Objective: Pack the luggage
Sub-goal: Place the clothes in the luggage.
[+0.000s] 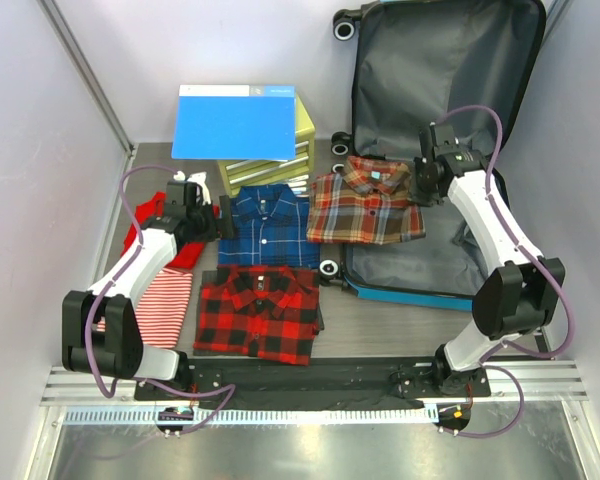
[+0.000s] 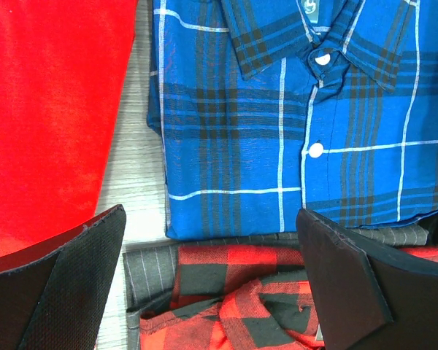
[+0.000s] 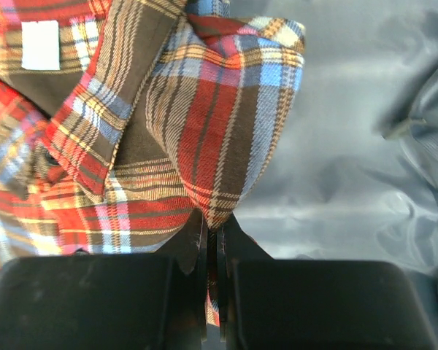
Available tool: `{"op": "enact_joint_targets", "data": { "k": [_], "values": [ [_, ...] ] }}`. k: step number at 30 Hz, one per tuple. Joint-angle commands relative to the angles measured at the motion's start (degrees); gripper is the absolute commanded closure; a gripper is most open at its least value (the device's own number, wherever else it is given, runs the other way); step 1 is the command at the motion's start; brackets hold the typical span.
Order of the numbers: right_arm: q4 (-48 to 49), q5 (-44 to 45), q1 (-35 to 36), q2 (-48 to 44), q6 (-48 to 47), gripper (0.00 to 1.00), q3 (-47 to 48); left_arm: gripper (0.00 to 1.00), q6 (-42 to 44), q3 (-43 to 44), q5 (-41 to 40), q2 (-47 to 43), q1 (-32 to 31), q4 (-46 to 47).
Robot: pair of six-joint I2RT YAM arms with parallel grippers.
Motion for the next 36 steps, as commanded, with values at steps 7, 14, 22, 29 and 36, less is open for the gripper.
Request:
{"op": "enact_joint_targets", "data": {
  "k": [7,14,22,29,36],
  "values": [
    [8.06,6.36,-3.89,-4.55,-1.81,0.99,-13.28,0.00,1.06,1.27,0.90,1.07,-0.25,1.85],
    [10.79,8.29,-6.62,-2.80,-3.21,0.99,-15.39,0.00,1.41,1.53,1.25,1.60,-0.17,1.49],
    [11.06,11.72,-10.12,-0.77,-6.37,0.99,-13.11,0.00,1.50,1.45,1.25,1.60,-0.25,1.32],
    [10.97,14.88,-14.35,0.28,-9.80,0.99,-10.56,0.00,1.50,1.18,0.99,1.77,-0.17,1.41],
    [10.97,16.46,-17.78,2.65,-12.09,0.99,-6.17,0.00,1.59,1.01,0.90,1.77,-0.17,1.58]
  ]
}}
